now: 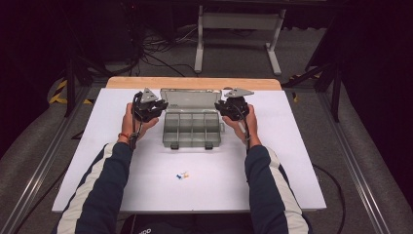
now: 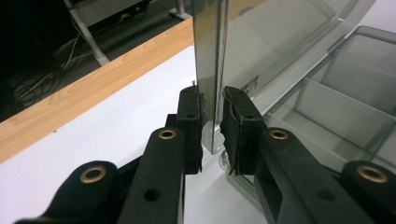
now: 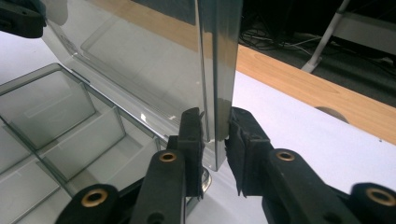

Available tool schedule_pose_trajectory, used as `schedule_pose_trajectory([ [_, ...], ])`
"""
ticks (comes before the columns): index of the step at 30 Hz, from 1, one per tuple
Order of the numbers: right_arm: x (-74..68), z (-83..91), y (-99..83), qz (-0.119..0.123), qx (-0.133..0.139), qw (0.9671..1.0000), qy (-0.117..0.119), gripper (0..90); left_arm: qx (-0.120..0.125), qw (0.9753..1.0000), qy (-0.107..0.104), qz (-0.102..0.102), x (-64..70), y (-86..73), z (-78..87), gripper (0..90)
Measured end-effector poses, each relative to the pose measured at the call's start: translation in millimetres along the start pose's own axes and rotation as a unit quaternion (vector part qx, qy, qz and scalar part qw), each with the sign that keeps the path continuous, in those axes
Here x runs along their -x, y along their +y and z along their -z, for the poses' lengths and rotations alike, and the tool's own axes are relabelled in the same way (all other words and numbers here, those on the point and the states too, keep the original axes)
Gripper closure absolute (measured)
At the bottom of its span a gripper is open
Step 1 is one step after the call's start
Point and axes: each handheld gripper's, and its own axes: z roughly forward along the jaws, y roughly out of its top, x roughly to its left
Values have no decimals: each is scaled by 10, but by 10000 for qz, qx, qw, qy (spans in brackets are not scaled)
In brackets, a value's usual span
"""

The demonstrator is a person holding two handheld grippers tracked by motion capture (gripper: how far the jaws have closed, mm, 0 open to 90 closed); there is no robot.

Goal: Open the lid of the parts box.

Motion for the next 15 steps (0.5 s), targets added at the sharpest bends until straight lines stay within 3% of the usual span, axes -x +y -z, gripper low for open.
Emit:
schedule_pose_trajectory([
  [5,-28,-26,9,-8,-40,9999,-160,770,-30,10000,46,19,11,8,-12,771],
  [15,-30,-106,-14,-293,117,9988,-365,769,-235,9994,218,140,4,-37,-149,775],
])
